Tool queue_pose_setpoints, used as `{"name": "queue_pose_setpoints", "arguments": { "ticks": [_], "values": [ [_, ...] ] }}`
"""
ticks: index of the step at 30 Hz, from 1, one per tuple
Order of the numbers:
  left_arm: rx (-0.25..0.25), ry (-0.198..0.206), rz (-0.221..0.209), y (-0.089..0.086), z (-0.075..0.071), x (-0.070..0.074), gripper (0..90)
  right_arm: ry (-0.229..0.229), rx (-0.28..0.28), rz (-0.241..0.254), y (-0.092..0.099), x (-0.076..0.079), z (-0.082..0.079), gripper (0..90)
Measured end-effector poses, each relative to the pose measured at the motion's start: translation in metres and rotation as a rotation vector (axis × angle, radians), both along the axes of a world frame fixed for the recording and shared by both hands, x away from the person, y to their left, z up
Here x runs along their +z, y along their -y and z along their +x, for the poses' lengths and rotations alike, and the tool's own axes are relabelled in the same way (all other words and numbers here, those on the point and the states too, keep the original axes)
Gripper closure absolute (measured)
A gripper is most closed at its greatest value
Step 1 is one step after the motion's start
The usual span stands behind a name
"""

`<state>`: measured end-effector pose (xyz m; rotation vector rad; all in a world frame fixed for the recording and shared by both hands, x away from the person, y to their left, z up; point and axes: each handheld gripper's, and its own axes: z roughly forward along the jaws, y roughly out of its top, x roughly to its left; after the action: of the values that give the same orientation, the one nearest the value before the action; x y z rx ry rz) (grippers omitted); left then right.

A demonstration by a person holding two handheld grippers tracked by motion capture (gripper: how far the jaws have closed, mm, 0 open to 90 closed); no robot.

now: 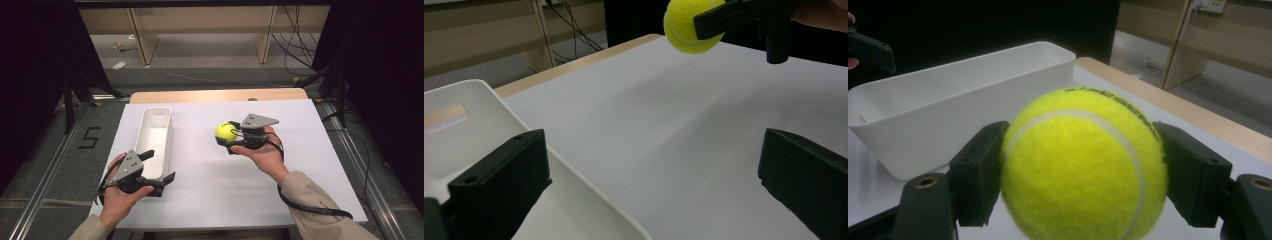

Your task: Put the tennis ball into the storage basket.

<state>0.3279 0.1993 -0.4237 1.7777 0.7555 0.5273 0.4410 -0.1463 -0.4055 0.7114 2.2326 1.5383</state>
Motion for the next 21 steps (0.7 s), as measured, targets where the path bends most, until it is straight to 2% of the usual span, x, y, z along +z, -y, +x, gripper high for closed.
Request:
{"name": "queue_pose_setpoints", "arguments": {
  "ticks": [21],
  "values": [
    [0.000, 0.000, -0.002, -0.0001, -0.0001, 0.0001, 0.0, 0.009, 0.005, 0.003, -0.0082, 0.0005, 0.0027, 26.7]
  ]
}}
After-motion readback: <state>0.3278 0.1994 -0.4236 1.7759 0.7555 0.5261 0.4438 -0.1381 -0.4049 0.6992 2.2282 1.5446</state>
